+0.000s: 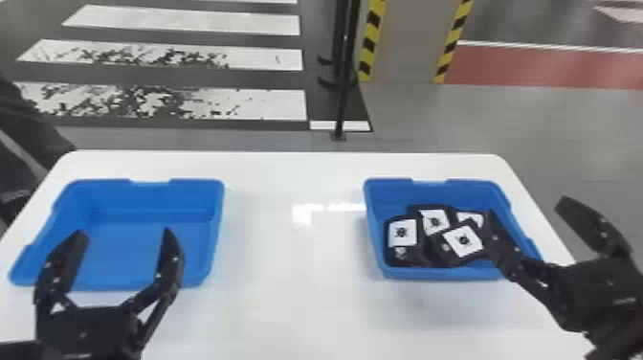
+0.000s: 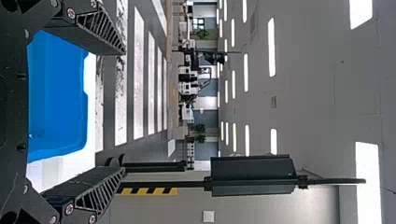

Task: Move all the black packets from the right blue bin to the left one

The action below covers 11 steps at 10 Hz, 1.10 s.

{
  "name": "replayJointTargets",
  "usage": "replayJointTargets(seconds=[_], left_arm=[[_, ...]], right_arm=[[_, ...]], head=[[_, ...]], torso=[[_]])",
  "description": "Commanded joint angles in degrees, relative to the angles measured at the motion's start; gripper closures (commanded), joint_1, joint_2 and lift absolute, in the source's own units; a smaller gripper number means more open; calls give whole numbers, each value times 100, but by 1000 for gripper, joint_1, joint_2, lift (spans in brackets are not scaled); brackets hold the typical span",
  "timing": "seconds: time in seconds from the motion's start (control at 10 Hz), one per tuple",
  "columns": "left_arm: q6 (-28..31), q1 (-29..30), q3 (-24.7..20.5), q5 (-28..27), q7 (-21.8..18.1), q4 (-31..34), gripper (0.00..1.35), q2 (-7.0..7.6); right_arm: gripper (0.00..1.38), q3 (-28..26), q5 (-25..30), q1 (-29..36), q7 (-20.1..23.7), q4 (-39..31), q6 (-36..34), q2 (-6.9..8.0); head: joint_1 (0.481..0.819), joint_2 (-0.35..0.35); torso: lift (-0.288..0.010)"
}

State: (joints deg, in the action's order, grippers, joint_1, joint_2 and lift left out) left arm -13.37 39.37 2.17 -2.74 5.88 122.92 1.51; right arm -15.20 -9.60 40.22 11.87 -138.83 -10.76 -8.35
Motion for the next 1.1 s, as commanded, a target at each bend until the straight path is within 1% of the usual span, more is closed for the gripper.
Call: replayJointTargets(seconds=[0.0, 0.7, 0.9, 1.0], left_arm=[[-13, 0, 0, 0, 0, 6, 160, -2], [-41, 0, -11, 11, 0, -8, 160, -2], [-27, -14, -11, 11, 0, -8, 160, -2], [-41, -14, -11, 0, -8, 6, 160, -2]], right_arm=[[110, 0, 0, 13, -1, -17, -20, -9], [110, 0, 0, 13, -18, -60, -62, 0], [108, 0, 0, -71, -141, -186, -414, 0], [105, 0, 57, -352, -150, -158, -976, -35]], head=[[695, -92], [695, -90], [695, -90], [695, -92]], torso=[[-140], [-140], [-140], [-140]])
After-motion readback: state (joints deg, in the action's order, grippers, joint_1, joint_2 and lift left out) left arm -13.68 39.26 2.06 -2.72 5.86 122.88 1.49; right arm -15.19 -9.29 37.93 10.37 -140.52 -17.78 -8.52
